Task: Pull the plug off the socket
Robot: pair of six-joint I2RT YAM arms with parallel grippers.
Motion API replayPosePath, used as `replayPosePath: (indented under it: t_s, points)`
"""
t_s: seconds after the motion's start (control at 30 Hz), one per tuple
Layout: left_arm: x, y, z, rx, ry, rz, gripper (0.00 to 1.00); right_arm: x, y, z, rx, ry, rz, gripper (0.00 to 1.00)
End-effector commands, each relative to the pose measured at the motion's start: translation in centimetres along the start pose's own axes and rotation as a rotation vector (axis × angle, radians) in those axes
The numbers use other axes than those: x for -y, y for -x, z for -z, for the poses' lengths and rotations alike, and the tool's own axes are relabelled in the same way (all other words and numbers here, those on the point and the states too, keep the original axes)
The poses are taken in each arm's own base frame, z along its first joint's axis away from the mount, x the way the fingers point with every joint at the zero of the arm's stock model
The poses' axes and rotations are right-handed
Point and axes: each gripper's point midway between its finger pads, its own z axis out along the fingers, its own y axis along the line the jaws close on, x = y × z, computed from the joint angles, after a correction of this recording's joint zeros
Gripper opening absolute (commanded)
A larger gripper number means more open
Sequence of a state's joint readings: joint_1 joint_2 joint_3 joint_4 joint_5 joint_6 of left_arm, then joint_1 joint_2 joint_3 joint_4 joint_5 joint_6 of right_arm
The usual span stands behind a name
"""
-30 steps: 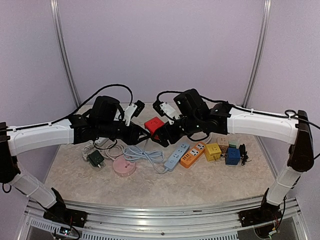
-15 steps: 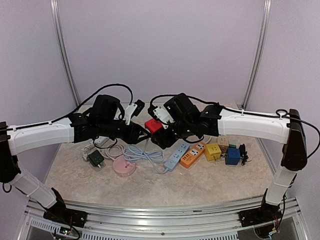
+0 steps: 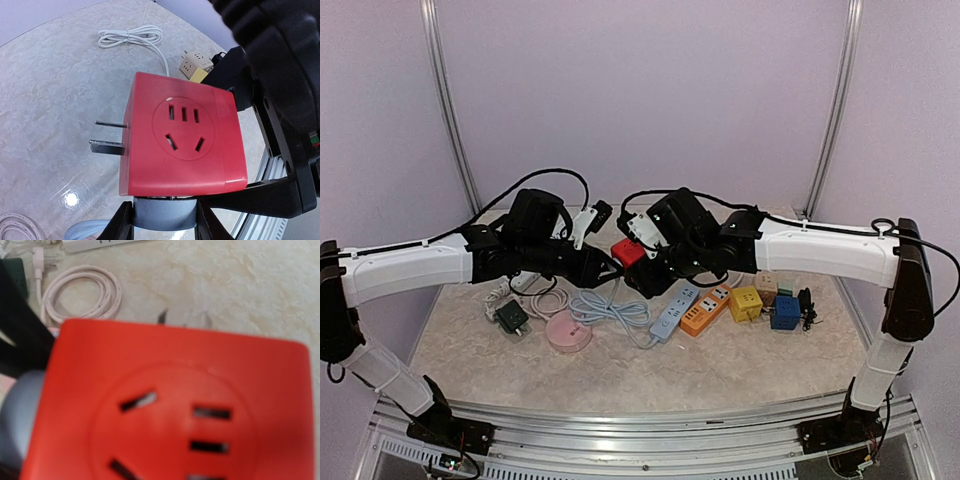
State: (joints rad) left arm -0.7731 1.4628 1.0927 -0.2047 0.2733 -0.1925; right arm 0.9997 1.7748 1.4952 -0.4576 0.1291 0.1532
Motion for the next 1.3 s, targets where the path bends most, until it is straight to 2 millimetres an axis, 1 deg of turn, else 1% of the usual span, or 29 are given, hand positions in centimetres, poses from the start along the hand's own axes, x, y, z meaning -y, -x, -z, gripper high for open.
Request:
replayPosePath:
  t_s: [0.0,0.17,0.3,0.47,0.67,0.8,1.0,1.13,1.27]
  points:
    - [2.0,2.6,0.6,0.061,-0.087,-0.071,0.0,-0.5,0.7,0.1,0.022,0.003,0.025,0.0]
    - [3.0,1.7,0.5,0.015,-0.155,-0.107,0.0,-1.2,0.7,1.2,0.045,0.057,0.091,0.0]
    - [3.2,1.5,0.5,0.009,-0.167,-0.117,0.0,-1.5,0.4,2.0,0.055,0.081,0.142,0.0]
    - [3.2,1.9,0.5,0.036,-0.163,-0.104,0.0,-1.3,0.5,2.6,0.067,0.07,0.139,0.0]
    - [2.1,2.3,0.4,0.078,-0.091,-0.067,0.0,-0.8,1.0,2.3,0.071,0.039,0.038,0.0]
    - [1.5,2.1,0.2,0.105,-0.008,-0.046,0.0,0.1,1.1,2.0,0.046,-0.015,-0.064,0.0]
    - [1.2,1.6,-0.4,0.116,0.061,-0.007,0.0,1.7,0.7,1.3,0.005,-0.118,-0.101,0.0]
    - [1.4,1.7,-0.3,0.128,0.049,-0.01,0.0,1.5,0.9,1.2,0.007,-0.108,-0.093,0.0]
    - [1.7,1.6,0.0,0.118,0.005,-0.024,0.0,0.4,1.5,1.7,0.047,-0.038,-0.059,0.0]
